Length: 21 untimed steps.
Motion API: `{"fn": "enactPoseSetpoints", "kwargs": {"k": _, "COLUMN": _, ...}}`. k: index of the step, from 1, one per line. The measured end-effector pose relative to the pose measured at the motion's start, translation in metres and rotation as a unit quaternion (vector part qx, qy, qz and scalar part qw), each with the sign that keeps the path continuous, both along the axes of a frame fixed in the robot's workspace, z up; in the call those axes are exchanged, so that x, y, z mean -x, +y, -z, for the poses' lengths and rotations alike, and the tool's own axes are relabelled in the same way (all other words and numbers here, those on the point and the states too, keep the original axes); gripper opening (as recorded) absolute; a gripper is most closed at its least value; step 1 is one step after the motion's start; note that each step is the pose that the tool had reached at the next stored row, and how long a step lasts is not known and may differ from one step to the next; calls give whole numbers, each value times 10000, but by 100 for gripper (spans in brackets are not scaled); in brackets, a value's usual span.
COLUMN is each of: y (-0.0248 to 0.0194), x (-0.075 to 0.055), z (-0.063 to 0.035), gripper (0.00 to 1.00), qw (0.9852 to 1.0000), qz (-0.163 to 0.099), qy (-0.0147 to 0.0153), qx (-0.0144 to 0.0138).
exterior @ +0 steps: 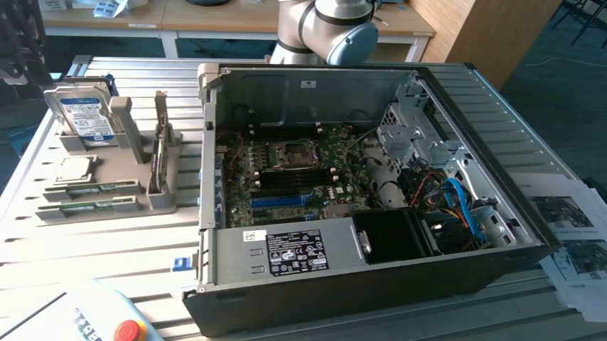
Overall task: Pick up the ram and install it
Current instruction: 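Pick up the ram and move it above insertion slot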
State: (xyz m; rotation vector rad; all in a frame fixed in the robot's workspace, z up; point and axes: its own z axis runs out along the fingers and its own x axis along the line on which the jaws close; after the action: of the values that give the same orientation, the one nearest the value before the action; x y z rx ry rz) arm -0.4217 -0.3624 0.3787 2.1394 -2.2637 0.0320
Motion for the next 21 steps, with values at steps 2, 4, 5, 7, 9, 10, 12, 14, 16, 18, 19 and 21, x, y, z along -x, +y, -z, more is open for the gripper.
{"fn": "enactPoseSetpoints", "kwargs": {"k": 2, "y": -4, "x": 0, "z": 38, "gripper": 37, "qw": 10000, "qz": -2, "qy": 0, "qx": 0}}
{"fn": "enactPoseSetpoints", "kwargs": {"k": 4, "y": -8, "x": 0, "z": 74, "gripper": 37, "qw": 10000, "qz": -4, "qy": 0, "qx": 0}}
{"fn": "enactPoseSetpoints", "kwargs": {"k": 5, "y": -10, "x": 0, "z": 92, "gripper": 37, "qw": 10000, "qz": -5, "qy": 0, "qx": 0}}
{"fn": "enactPoseSetpoints", "kwargs": {"k": 7, "y": -14, "x": 0, "z": 129, "gripper": 37, "qw": 10000, "qz": -8, "qy": 0, "qx": 0}}
{"fn": "enactPoseSetpoints", "kwargs": {"k": 9, "y": -19, "x": 0, "z": 164, "gripper": 37, "qw": 10000, "qz": -11, "qy": 0, "qx": 0}}
{"fn": "enactPoseSetpoints", "kwargs": {"k": 10, "y": -22, "x": 0, "z": 182, "gripper": 37, "qw": 10000, "qz": -14, "qy": 0, "qx": 0}}
{"fn": "enactPoseSetpoints", "kwargs": {"k": 12, "y": -29, "x": 0, "z": 219, "gripper": 37, "qw": 10000, "qz": -18, "qy": 0, "qx": 0}}
{"fn": "enactPoseSetpoints", "kwargs": {"k": 14, "y": -34, "x": 0, "z": 256, "gripper": 37, "qw": 10000, "qz": -24, "qy": 0, "qx": 0}}
{"fn": "enactPoseSetpoints", "kwargs": {"k": 16, "y": -38, "x": 0, "z": 292, "gripper": 37, "qw": 10000, "qz": -30, "qy": -1, "qx": 0}}
{"fn": "enactPoseSetpoints", "kwargs": {"k": 18, "y": -41, "x": 0, "z": 328, "gripper": 37, "qw": 10000, "qz": -36, "qy": 0, "qx": 0}}
{"fn": "enactPoseSetpoints", "kwargs": {"k": 19, "y": -42, "x": 0, "z": 347, "gripper": 37, "qw": 10000, "qz": -38, "qy": 0, "qx": 0}}
{"fn": "enactPoseSetpoints", "kwargs": {"k": 21, "y": -45, "x": 0, "z": 383, "gripper": 37, "qw": 10000, "qz": -43, "qy": 0, "qx": 0}}
